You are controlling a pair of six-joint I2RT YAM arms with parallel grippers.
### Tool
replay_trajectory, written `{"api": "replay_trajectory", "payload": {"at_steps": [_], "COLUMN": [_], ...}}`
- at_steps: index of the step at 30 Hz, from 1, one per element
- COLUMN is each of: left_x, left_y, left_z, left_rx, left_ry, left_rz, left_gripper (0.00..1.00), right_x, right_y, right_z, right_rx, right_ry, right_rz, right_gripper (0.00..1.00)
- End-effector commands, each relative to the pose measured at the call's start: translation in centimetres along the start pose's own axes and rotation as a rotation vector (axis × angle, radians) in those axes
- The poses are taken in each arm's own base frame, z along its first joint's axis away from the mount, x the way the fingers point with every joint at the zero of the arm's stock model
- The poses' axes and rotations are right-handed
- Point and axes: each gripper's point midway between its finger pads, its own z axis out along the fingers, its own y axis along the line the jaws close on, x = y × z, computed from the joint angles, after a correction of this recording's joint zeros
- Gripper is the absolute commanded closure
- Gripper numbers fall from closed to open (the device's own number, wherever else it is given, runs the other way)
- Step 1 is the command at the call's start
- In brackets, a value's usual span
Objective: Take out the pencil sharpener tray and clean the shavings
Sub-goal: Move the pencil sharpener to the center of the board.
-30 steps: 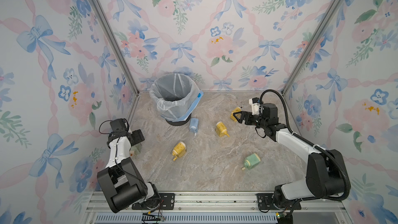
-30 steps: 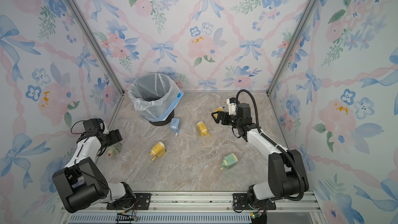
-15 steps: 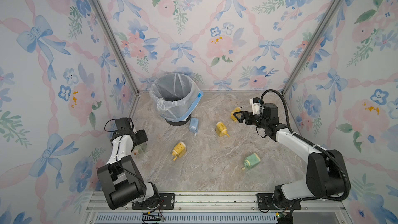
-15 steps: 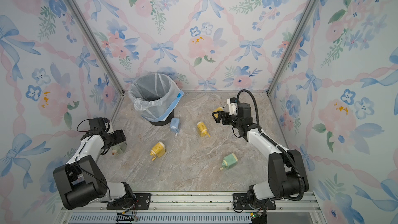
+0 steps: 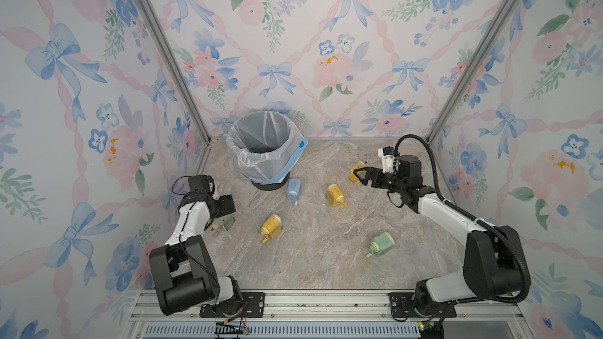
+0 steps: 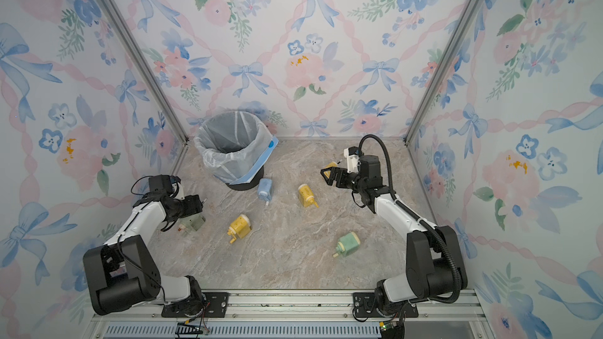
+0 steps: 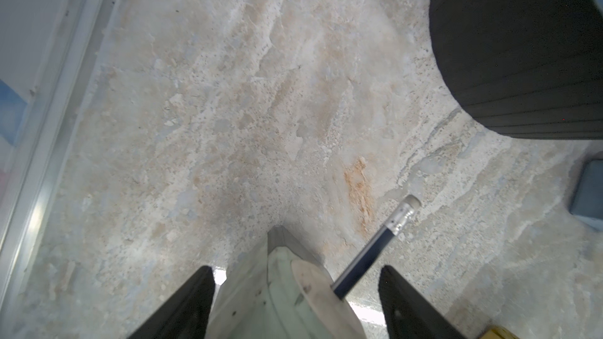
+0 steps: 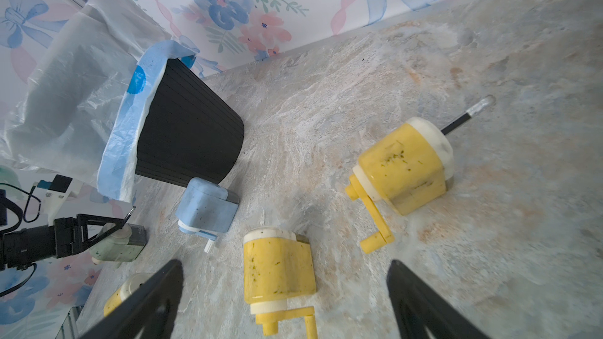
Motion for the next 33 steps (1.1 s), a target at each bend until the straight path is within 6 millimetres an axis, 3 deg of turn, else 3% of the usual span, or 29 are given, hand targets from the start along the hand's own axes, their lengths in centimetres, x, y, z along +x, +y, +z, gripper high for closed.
{"api": "replay_trajectory", "payload": {"at_steps": [1, 4, 12, 22, 33], "left_x": [-1.3, -1.3, -0.2, 0.3, 1.2], "left_y": [0.5, 0.9, -1.2, -1.1, -2.2], "left_z": [-1.6, -1.5, -1.7, -0.3, 0.5], "left_rx": [-0.046, -0.067, -0.017, 0.0, 0.18], "left_ry": [-0.043, -0.016, 0.009, 0.057, 0.091], "left_rz": [-0.005, -0.018, 0.138, 0.314, 0.326], "left_gripper": [0.11, 0.04, 0.08, 0.08, 0.16], "right_x": [-0.9, -0.8, -0.7, -1.0, -1.1], "right_y": [0.4, 0.4, 0.1, -0.2, -1.0], "right_z": [-0.2, -0.1, 0.0, -0.1, -0.1], "right_rx": [-0.012, -0.014, -0.004, -0.001, 0.007], "right_ry": [-0.014, -0.011, -0.006, -0.009, -0.01], "right_rz": [-0.002, -0.001, -0.005, -0.001, 0.014], "right_gripper": [0.03, 0.03, 0.03, 0.03, 0.03]}}
